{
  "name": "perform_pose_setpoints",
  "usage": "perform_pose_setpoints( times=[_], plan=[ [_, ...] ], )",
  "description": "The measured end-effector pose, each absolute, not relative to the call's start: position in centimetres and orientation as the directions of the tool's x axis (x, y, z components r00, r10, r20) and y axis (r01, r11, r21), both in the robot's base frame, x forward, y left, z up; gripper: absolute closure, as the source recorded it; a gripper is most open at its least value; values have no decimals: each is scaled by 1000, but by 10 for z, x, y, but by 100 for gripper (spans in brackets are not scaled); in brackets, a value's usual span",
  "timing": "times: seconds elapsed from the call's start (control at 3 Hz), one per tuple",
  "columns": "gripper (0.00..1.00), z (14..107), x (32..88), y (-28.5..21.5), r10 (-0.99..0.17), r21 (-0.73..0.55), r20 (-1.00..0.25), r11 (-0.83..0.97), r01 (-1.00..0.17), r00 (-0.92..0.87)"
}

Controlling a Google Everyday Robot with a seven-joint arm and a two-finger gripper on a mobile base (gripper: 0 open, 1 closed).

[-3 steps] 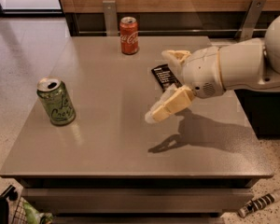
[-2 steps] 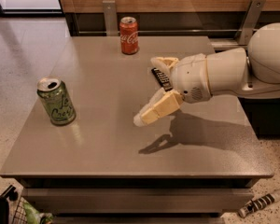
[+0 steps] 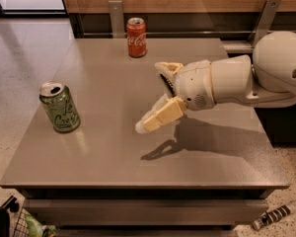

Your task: Knock green can over

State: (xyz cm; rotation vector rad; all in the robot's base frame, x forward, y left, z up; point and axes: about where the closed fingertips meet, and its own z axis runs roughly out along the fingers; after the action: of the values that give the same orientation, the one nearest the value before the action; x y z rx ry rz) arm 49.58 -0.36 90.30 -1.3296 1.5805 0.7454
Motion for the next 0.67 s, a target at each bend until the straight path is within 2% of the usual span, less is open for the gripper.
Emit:
perform_pose_setpoints(
  times=[0.67],
  plan=[
    [0,886,519,56,-285,-75,-958,193,-978,17]
  ],
)
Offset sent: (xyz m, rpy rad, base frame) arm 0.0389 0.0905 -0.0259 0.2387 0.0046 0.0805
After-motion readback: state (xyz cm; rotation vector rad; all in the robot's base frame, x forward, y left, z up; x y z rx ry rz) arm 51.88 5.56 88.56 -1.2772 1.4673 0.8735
